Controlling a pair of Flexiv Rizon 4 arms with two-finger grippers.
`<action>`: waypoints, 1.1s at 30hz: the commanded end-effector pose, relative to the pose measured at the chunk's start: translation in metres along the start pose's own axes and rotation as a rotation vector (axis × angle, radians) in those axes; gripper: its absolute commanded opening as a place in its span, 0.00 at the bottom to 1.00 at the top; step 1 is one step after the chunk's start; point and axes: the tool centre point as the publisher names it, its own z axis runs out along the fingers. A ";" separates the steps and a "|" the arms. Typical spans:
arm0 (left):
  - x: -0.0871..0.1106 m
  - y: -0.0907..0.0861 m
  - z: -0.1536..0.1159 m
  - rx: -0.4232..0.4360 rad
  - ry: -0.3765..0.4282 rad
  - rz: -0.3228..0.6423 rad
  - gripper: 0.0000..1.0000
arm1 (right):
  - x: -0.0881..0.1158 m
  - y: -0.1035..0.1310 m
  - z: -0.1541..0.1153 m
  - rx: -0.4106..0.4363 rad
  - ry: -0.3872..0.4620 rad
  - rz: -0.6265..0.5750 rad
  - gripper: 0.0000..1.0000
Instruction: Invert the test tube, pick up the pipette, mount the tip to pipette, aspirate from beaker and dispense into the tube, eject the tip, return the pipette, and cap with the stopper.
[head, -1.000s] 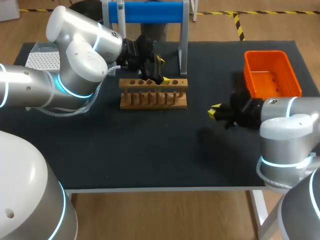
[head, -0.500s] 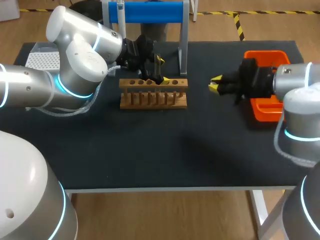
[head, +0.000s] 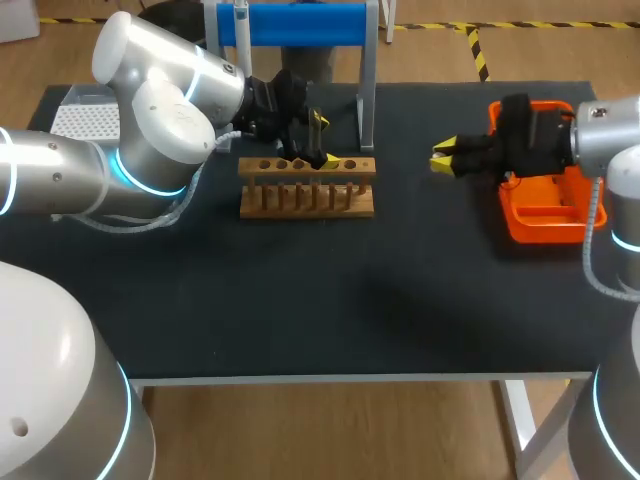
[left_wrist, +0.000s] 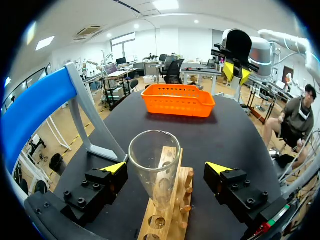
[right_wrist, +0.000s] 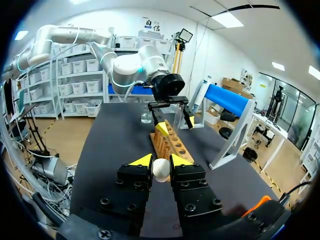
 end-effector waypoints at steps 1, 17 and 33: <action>-0.001 0.000 0.000 -0.002 0.003 -0.001 1.00 | -0.001 0.001 -0.002 0.004 0.011 0.000 0.00; -0.001 0.000 0.000 -0.002 0.003 -0.001 1.00 | -0.019 0.032 0.028 0.016 0.092 -0.077 0.00; -0.001 0.000 0.000 -0.002 0.003 -0.001 1.00 | -0.043 0.080 0.078 0.019 0.179 -0.140 0.00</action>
